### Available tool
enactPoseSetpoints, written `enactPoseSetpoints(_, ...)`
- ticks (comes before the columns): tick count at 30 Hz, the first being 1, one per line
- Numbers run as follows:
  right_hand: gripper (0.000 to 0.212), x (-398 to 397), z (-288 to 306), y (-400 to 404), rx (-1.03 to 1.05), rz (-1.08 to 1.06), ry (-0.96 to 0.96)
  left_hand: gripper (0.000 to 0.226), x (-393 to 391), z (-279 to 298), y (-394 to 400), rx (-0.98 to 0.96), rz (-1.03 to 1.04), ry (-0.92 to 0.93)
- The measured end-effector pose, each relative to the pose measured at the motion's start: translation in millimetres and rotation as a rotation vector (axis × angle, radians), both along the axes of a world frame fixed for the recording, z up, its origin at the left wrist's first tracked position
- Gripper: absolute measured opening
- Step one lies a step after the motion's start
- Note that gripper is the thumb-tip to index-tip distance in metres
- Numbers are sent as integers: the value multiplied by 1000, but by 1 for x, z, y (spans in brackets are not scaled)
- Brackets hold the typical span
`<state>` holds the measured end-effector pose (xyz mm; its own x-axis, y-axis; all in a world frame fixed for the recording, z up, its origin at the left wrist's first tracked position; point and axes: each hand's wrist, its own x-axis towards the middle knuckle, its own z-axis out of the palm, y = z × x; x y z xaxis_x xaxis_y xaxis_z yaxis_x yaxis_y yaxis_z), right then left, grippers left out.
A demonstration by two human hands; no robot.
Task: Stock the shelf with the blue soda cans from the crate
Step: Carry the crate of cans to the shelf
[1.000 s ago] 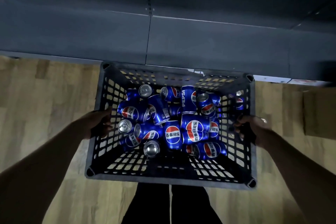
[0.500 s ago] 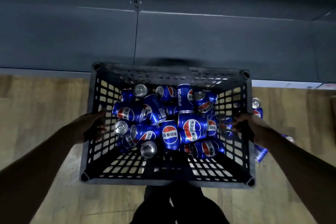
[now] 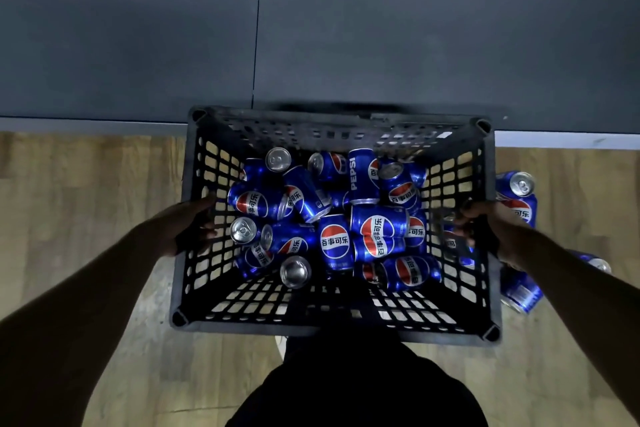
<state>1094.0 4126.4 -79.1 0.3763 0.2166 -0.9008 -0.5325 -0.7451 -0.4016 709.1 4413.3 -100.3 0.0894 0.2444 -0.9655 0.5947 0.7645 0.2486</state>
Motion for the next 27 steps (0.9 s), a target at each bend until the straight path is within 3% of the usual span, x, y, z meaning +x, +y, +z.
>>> enactPoseSetpoints(8, 9, -6, -2, -4, 22, 31, 9, 41, 1, 3, -5, 4, 19, 10)
enactPoseSetpoints(18, 18, -5, -3, -8, 30, -7, 14, 75, -5, 6, -8, -11, -36, -123)
enactPoseSetpoints(24, 17, -14, 1, -7, -7, -124, -109, 85, -11, 18, -8, -43, 48, -175)
enactPoseSetpoints(27, 30, -23, 4, -6, -74, -59, -246, 76, -12, 33, -9, 24, 36, -112)
